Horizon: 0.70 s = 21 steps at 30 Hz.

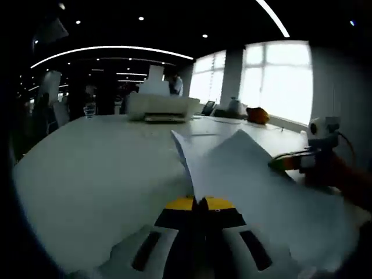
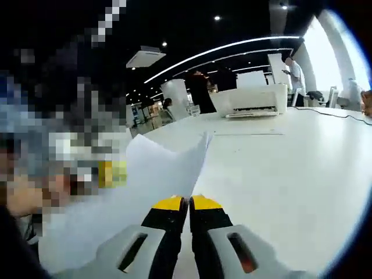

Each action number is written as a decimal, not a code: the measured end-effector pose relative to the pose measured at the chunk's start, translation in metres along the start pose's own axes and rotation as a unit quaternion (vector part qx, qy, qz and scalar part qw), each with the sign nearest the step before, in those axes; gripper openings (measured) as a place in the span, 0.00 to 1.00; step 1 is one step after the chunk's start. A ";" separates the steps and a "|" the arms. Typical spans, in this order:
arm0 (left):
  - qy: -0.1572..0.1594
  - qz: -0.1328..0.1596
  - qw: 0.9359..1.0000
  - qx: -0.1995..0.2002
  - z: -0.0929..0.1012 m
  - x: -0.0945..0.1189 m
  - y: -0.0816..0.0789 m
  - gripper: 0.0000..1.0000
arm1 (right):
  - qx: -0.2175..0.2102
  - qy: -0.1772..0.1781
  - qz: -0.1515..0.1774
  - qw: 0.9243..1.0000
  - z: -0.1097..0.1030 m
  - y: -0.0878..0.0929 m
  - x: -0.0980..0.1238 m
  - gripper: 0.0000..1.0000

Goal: Organize the stack of printing papers by aligning and flattening the scattered papers on the table

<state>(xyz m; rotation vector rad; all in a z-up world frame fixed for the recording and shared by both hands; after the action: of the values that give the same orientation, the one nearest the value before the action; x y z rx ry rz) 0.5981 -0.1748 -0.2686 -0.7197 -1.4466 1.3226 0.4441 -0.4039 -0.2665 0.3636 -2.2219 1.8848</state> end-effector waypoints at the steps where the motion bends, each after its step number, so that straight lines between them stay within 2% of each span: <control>1: -0.009 -0.003 1.000 -0.020 0.001 -0.001 0.001 0.09 | 0.003 0.001 0.002 1.000 -0.003 0.000 0.000 0.00; 4: -0.020 -0.007 0.999 -0.044 0.006 -0.002 0.004 0.09 | 0.048 0.027 -0.013 0.998 -0.004 0.005 -0.001 0.01; 11: -0.033 -0.008 0.998 -0.052 0.008 0.002 0.008 0.12 | 0.070 0.049 -0.027 0.996 -0.011 0.011 -0.001 0.05; 13: -0.037 -0.008 0.998 -0.059 0.010 0.002 0.009 0.13 | 0.074 0.053 -0.025 0.996 -0.001 0.011 -0.001 0.06; 18: -0.056 0.000 0.995 -0.088 0.007 0.001 0.009 0.17 | 0.081 0.059 -0.021 0.995 0.001 0.011 -0.001 0.11; 21: -0.063 0.002 0.994 -0.091 0.004 0.000 0.008 0.21 | 0.086 0.062 -0.019 0.994 0.002 0.011 -0.001 0.14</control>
<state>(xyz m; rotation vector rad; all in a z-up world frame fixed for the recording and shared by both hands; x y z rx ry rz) 0.5929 -0.1747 -0.2764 -0.7686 -1.6834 1.2694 0.4412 -0.4041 -0.2771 0.3058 -1.9662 2.0266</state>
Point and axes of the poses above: the point that each gripper's makers call its tool centre point, and the gripper's own axes: x roughly backward along the fingers, z roughly to its right, y roughly out of its underside, the point moved 10 cm from there along x, roughly backward along the fingers, and after that the axes turned 3 degrees about y, right-handed, at the moved point
